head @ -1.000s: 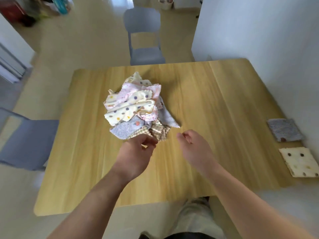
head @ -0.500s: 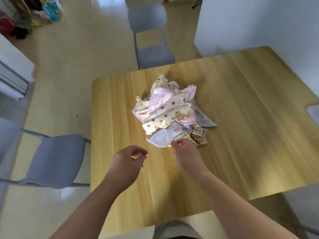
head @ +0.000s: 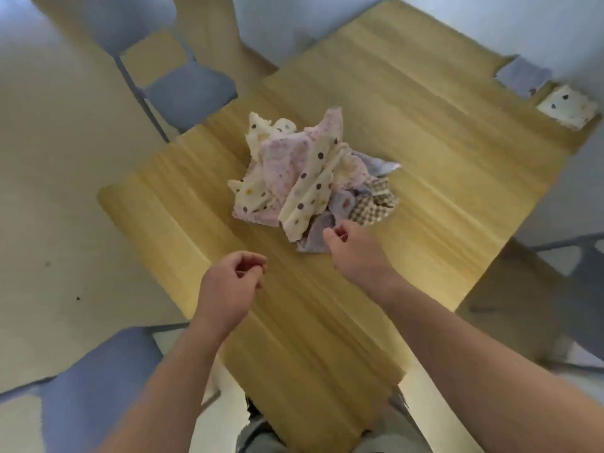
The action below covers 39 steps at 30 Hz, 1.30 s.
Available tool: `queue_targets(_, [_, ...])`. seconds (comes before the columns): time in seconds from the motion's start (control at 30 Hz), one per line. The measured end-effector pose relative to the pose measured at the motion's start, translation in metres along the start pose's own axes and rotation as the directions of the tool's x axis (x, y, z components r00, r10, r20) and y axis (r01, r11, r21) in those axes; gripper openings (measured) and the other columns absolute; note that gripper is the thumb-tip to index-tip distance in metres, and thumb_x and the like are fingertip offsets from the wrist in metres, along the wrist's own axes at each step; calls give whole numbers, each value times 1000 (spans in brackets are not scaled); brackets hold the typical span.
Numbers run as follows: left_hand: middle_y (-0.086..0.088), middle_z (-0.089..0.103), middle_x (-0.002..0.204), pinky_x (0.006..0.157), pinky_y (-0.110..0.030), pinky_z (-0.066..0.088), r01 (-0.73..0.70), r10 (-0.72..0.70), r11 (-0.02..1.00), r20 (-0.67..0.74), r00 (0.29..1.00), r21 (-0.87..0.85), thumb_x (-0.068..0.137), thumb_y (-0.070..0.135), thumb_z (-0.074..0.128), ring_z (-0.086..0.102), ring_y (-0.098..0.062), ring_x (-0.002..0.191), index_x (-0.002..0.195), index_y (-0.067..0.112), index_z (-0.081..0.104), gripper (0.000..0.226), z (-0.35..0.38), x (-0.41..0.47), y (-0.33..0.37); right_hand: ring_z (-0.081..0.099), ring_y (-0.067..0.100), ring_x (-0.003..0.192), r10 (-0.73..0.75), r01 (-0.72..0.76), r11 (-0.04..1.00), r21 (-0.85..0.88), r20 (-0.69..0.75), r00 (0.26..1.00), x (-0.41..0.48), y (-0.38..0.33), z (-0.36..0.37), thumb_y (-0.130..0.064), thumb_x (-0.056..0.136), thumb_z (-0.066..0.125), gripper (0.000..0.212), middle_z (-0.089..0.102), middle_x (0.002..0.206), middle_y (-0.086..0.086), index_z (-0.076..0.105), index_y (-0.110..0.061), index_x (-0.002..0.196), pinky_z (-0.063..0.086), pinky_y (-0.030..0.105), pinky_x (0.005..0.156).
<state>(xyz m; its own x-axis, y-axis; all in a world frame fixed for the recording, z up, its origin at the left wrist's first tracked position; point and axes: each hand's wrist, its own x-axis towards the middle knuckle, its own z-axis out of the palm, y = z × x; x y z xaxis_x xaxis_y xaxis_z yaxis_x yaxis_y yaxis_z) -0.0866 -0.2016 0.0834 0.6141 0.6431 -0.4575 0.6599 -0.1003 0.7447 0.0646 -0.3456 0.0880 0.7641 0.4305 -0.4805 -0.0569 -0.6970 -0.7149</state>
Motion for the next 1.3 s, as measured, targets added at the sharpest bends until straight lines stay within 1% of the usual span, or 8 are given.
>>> queue_targets(0.13, [7,73,84,65,-23,52,-134,118,988,187,975,75,96,8,63,68,-9,74,93,25,72,20,-33,7,-10,61,35,78,92,-80,992,102,-118,989,-54,-14,30,-34,104,49,31,64,95,20,58,-5,99,51,46,71])
queue_targets(0.23, [4,73,79,61,-20,52,-214,185,971,233,955,107,97,12,64,67,-5,69,92,27,72,18,-56,5,-1,63,32,80,155,-131,978,164,-148,977,-88,-21,43,-31,103,50,25,67,99,15,59,-9,99,52,43,72])
queue_targets(0.37, [2,73,77,64,-29,56,-289,243,947,276,930,140,97,13,63,69,-17,74,92,27,72,17,-71,-2,8,67,30,87,148,-109,976,191,-206,967,-114,-27,51,-30,102,50,20,68,93,4,61,-15,94,53,44,79])
queue_targets(0.53, [7,70,77,53,-14,44,-373,312,913,305,900,167,97,16,63,61,-5,65,94,26,72,13,-73,-6,10,67,29,88,155,-88,963,254,-258,954,-120,-31,67,-31,102,53,19,68,94,2,63,-15,96,54,47,85])
queue_targets(0.77, [11,70,90,60,-16,43,-482,361,856,451,817,189,99,21,62,64,-5,76,99,30,70,12,-78,46,6,69,26,83,241,-137,940,314,-319,917,-86,-49,94,-31,103,52,17,64,82,-3,60,-19,94,48,31,61])
queue_targets(0.97, [19,68,99,60,-11,42,-646,389,714,614,687,269,100,23,60,66,-2,84,97,35,67,14,-66,133,-3,67,21,78,341,-180,917,355,-468,815,-26,-56,106,-32,101,54,12,65,83,-8,58,-25,92,47,29,59])
queue_targets(1.17, [20,66,83,61,-8,41,-700,500,695,588,636,166,98,19,60,62,4,77,96,30,72,16,-50,175,-10,60,4,72,298,-141,943,302,-575,762,12,-35,135,-29,98,59,7,65,86,-13,63,-23,98,39,11,47])
queue_targets(1.3, [20,69,91,63,-12,42,-770,622,629,527,579,104,98,20,64,66,1,78,96,29,72,12,-20,197,-41,59,2,71,175,-45,977,207,-669,722,35,-1,158,-26,93,64,9,65,91,-11,61,-24,102,39,11,46])
